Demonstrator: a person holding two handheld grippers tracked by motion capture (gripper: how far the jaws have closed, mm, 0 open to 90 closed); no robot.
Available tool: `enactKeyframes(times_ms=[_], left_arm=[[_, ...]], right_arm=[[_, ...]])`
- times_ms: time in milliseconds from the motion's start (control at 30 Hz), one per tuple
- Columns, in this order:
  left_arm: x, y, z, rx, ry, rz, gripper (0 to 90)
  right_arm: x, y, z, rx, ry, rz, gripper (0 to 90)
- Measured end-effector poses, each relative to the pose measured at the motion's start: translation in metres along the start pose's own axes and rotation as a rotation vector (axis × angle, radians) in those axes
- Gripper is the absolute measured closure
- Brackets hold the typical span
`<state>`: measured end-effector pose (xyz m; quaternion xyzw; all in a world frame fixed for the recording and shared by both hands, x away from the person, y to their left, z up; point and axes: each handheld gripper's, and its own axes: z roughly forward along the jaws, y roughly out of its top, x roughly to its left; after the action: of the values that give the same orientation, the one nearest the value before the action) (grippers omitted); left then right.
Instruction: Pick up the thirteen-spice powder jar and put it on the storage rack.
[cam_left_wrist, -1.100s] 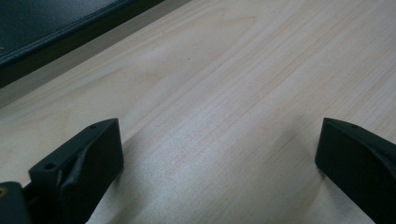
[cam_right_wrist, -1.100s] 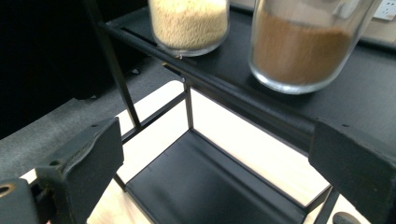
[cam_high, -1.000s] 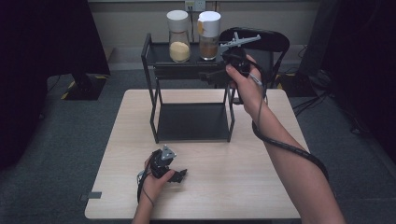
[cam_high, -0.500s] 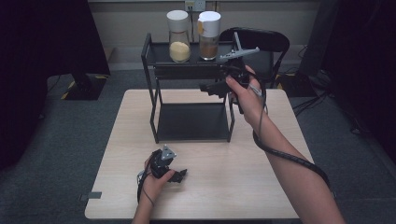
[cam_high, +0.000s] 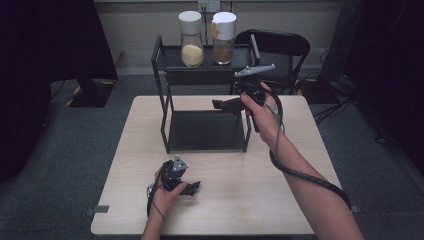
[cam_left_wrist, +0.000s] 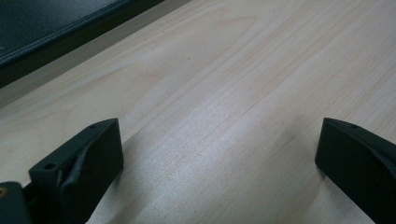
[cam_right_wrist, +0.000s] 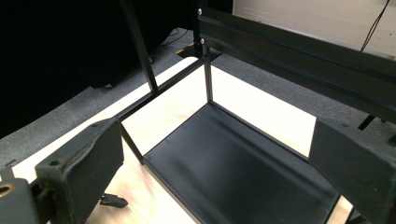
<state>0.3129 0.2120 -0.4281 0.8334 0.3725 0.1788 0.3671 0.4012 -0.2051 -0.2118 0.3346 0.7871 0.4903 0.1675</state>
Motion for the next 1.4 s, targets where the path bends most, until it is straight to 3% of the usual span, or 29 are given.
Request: enactKeyframes(times_ms=[833,1400], left_arm=[[-0.001,0.0,0.0,-0.001,0.002,-0.002,0.2],[-0.001,-0.001,0.0,-0.001,0.003,-0.003,0.2]], right_arm=[[0.005,-0.041,0.011,0.035,0.013,0.016,3.0],[0.002,-0.08,0.011,0.071,0.027,0.027,3.1]])
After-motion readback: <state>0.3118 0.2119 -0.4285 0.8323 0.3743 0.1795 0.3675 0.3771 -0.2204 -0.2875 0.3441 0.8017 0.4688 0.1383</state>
